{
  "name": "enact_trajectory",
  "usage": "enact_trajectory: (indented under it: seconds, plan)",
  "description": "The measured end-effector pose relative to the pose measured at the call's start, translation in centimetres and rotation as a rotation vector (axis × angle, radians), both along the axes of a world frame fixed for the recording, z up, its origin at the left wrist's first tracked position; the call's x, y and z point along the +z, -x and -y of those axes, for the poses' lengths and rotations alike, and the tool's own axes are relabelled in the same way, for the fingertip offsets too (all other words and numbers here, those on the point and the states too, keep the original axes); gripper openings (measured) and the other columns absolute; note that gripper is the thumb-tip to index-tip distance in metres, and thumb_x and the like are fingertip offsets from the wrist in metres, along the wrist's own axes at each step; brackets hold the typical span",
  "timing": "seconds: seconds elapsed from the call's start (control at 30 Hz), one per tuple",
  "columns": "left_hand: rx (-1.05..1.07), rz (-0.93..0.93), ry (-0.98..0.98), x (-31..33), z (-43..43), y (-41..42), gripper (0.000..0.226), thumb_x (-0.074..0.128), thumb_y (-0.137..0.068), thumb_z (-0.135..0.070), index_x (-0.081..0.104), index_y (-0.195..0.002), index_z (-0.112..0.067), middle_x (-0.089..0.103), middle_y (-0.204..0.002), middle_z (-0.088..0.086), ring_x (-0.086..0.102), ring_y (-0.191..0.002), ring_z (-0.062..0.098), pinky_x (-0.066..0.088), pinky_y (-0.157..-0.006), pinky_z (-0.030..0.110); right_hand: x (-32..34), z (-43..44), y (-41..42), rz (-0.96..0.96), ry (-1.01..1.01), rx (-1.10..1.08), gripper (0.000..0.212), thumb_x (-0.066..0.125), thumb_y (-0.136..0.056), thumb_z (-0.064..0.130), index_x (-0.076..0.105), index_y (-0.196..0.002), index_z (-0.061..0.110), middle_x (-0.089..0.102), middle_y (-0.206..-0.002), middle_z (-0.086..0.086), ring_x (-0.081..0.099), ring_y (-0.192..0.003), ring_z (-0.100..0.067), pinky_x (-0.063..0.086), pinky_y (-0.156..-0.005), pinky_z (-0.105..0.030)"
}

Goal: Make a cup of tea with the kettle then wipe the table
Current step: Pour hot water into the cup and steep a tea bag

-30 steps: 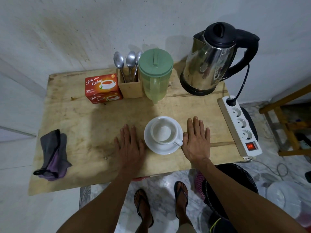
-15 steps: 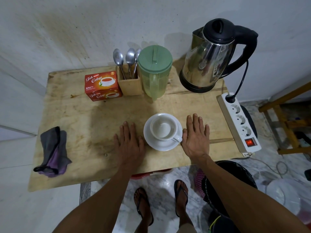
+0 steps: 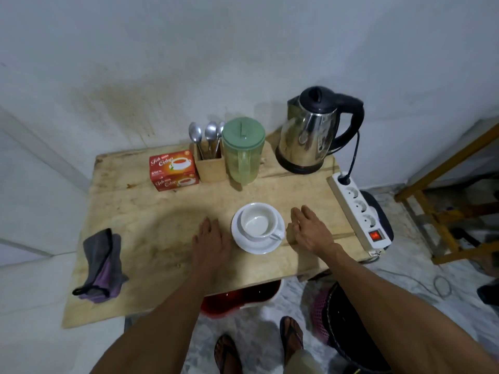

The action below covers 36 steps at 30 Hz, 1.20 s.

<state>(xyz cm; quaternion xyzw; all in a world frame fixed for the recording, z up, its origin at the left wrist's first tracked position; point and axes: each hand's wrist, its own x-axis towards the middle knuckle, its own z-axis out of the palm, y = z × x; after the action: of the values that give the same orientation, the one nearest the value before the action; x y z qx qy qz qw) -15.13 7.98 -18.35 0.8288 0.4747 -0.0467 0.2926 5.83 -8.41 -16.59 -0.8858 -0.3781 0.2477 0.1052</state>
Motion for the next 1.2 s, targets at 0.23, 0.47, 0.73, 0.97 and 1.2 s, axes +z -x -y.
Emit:
enact_trajectory:
  seconds: [0.23,0.47,0.73,0.97,1.2]
  plan:
    - [0.208,0.227,0.203,1.9,1.8,-0.6,0.047,0.043,-0.101,-0.023,0.042,-0.143,-0.003,0.046,-0.145,0.021,0.044,-0.133,0.034,0.034,-0.109,0.041,4.9,-0.2,-1.5,0.044,-0.125,-0.095,0.048,0.038,-0.102,0.023,0.037,-0.147,0.008,0.034,-0.153,-0.016,0.035,-0.14,-0.031,0.037,-0.105,-0.038]
    - [0.367,0.29,0.311,2.9,3.2,-2.0,0.019,0.049,-0.096,-0.009,0.054,-0.086,-0.025,0.057,-0.085,0.001,0.053,-0.095,0.03,0.039,-0.083,0.036,10.8,-2.1,-7.6,0.234,-0.363,-0.153,0.037,0.039,-0.1,0.023,0.052,-0.132,0.009,0.051,-0.134,-0.011,0.051,-0.12,-0.03,0.044,-0.093,-0.041]
    - [0.599,0.388,0.336,1.9,5.0,-4.4,0.059,0.044,-0.065,-0.03,0.063,-0.112,0.001,0.066,-0.108,0.021,0.062,-0.101,0.038,0.047,-0.081,0.04,15.8,-5.1,-16.4,0.265,-0.589,-0.259,0.032,0.037,-0.099,0.023,0.056,-0.121,0.009,0.048,-0.135,-0.011,0.049,-0.12,-0.028,0.042,-0.096,-0.041]
    - [0.742,0.41,0.329,2.7,6.2,-5.5,0.043,0.049,-0.063,-0.023,0.064,-0.099,-0.006,0.067,-0.096,0.02,0.06,-0.082,0.033,0.049,-0.071,0.041,15.0,-6.8,-22.5,0.059,-0.605,-0.429,0.039,0.03,-0.104,0.022,0.05,-0.134,0.007,0.047,-0.141,-0.013,0.049,-0.125,-0.031,0.039,-0.101,-0.04]
    - [0.73,0.322,0.216,2.1,6.1,-6.0,0.025,0.054,-0.089,-0.006,0.066,-0.11,-0.001,0.066,-0.099,0.017,0.059,-0.084,0.032,0.049,-0.071,0.042,13.0,-7.4,-25.5,-0.256,-0.686,-0.559,0.032,0.03,-0.099,0.022,0.059,-0.102,0.009,0.058,-0.097,-0.009,0.052,-0.09,-0.026,0.037,-0.077,-0.035]
